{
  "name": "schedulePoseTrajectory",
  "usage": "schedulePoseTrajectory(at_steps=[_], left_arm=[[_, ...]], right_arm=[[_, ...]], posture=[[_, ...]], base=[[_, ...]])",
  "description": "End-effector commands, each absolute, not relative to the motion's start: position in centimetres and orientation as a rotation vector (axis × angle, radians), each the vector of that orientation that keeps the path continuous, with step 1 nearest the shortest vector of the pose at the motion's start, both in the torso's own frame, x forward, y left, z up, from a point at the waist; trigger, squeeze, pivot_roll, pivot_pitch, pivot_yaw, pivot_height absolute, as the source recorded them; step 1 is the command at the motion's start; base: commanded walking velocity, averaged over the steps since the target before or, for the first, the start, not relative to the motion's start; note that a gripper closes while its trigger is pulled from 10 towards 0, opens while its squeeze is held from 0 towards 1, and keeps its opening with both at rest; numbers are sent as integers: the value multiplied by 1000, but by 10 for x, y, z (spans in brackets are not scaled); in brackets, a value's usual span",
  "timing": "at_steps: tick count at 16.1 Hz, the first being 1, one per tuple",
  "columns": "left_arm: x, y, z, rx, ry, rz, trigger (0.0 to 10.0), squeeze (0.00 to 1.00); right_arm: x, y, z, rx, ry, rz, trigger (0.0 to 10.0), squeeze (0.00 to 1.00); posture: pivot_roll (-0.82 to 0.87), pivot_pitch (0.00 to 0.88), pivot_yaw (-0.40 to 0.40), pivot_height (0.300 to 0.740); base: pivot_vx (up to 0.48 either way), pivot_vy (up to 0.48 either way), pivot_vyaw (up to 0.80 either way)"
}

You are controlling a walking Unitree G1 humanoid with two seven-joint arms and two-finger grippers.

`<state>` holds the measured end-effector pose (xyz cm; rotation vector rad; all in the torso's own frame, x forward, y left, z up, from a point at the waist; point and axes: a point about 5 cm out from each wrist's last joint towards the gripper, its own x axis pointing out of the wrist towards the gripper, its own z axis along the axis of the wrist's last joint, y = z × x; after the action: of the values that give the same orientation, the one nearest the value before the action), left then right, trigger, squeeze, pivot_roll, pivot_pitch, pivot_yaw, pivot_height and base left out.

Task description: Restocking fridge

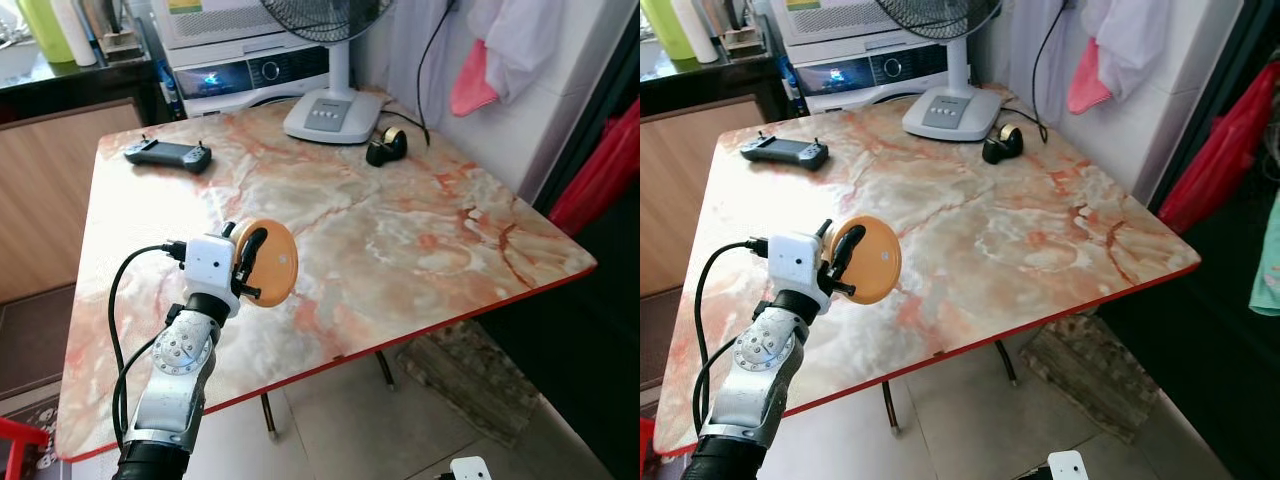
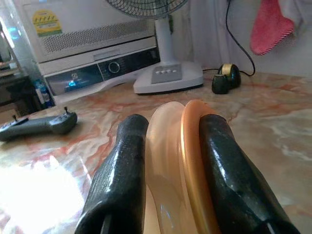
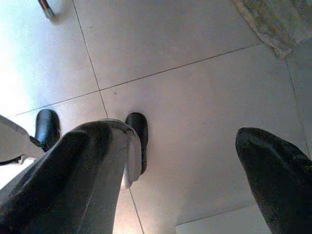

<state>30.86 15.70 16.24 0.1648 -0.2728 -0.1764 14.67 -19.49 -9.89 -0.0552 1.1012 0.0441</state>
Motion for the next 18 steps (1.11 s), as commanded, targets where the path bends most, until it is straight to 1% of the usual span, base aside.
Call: schedulePoseTrajectory(at_steps=[1,18], left_arm=[[308,159,165,177,-287,-173,10000,0],[310,156,168,170,-303,-176,10000,0]], right_arm=[[146,-195,-99,-45,1105,36,10000,0],[146,-197,-99,-47,1108,41,10000,0]], posture=[[3,0,35,740],[5,0,21,740]], base=[[0,0,-800],[0,0,-800]])
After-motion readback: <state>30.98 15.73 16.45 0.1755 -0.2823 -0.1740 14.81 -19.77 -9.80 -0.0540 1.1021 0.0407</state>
